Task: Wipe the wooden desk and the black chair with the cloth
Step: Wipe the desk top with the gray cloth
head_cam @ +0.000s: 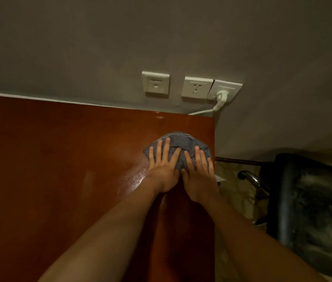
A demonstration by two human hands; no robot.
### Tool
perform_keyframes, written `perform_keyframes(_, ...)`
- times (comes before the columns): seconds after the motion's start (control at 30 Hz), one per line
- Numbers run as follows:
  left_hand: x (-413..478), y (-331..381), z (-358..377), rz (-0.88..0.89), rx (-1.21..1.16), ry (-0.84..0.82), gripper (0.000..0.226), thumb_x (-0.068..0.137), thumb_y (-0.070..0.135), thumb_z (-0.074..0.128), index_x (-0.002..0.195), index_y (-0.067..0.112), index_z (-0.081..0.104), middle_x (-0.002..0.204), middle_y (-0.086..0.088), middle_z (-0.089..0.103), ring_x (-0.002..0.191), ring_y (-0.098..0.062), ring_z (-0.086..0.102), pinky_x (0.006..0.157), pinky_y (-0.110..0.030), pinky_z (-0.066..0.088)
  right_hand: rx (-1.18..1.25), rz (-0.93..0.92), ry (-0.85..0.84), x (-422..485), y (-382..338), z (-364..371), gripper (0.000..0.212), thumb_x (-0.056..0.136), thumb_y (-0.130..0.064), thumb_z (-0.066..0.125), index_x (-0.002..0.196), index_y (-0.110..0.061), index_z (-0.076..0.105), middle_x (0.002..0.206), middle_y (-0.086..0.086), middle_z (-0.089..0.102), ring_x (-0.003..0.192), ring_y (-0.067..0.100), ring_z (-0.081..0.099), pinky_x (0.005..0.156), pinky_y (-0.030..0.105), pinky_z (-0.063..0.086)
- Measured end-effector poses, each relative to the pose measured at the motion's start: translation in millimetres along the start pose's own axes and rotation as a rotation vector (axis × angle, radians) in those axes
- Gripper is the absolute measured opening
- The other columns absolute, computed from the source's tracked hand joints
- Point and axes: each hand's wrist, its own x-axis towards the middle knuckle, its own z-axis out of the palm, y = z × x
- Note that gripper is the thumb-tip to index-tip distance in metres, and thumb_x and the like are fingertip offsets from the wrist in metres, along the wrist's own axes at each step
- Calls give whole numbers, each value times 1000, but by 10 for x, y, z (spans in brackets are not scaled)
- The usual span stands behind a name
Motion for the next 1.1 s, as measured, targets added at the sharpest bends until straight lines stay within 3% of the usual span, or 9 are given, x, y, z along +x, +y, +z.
perform_keyframes(0.17, 583, 77, -150, 97, 27, 87, 76, 96, 42, 42, 160, 27, 4, 163, -12, -25, 148, -36, -28, 118, -57, -18, 22, 80, 22, 439, 260, -60, 63, 100, -44, 26, 158, -20, 22, 163, 20, 17, 150, 35, 23, 118, 52, 23)
perform_keyframes(0.27, 892, 142, -180, 121, 32, 161, 78, 87, 48, 29, 160, 27, 13, 166, -13, -14, 151, -36, -19, 117, -55, -19, 49, 84, 3, 655, 426, -94, 64, 99, -45, 23, 159, -23, 15, 165, 19, 9, 152, 35, 15, 119, 52, 21)
perform_keyframes(0.47, 1157, 163, -292, 164, 60, 146, 75, 98, 46, 42, 160, 27, 4, 165, -12, -21, 150, -34, -23, 116, -53, -20, 150, 88, 64, 818, 496, -170, 63, 102, -43, 24, 159, -16, 20, 164, 24, 9, 150, 42, 18, 114, 54, 31)
perform_keyframes(0.67, 1045, 244, -292, 151, 109, 68, 72, 103, 45, 29, 159, 24, -9, 161, -11, -33, 146, -32, -35, 118, -55, -20, 225, 132, 0, 723, 470, -77, 65, 100, -49, 7, 158, -26, -9, 163, 9, -27, 153, 27, -14, 125, 42, 9)
perform_keyframes(0.77, 752, 318, -115, 174, 99, 50, 72, 102, 43, 31, 159, 23, -10, 160, -10, -34, 145, -32, -36, 118, -56, -18, 106, 62, 0, 375, 495, 108, 65, 101, -46, -10, 159, -18, -4, 164, 15, -19, 152, 31, -14, 124, 42, 17)
perform_keyframes(0.87, 327, 411, 96, 178, 85, 42, 75, 101, 41, 33, 159, 22, -11, 160, -11, -34, 144, -33, -37, 117, -56, -20, 89, 29, -33, -60, 483, 134, 61, 104, -43, -6, 159, -16, -6, 165, 18, -12, 152, 36, -13, 122, 40, 24)
perform_keyframes(0.93, 31, 479, 232, 170, 101, 20, 75, 97, 47, 23, 158, 22, -12, 159, -11, -35, 143, -34, -39, 116, -56, -22, 93, -61, -5, -402, 401, 67, 59, 106, -38, -6, 158, -12, -8, 165, 22, -3, 151, 45, -4, 118, 49, 31)
perform_keyframes(1.0, -224, 540, 375, 148, 92, 7, 80, 86, 52, 6, 159, 22, -10, 159, -11, -36, 142, -32, -41, 114, -55, -26, 156, -49, 28, -697, 307, 42, 56, 107, -33, 2, 158, -10, -3, 161, 26, 12, 146, 46, 25, 109, 48, 45)
perform_keyframes(1.1, -655, 675, 640, 107, 119, 4, 81, 87, 51, 20, 160, 18, 15, 164, -16, -16, 149, -31, -26, 117, -56, -15, 287, 83, 36, -1218, 243, 123, 58, 106, -36, 19, 158, -13, 19, 163, 22, 12, 143, 37, 36, 102, 43, 50)
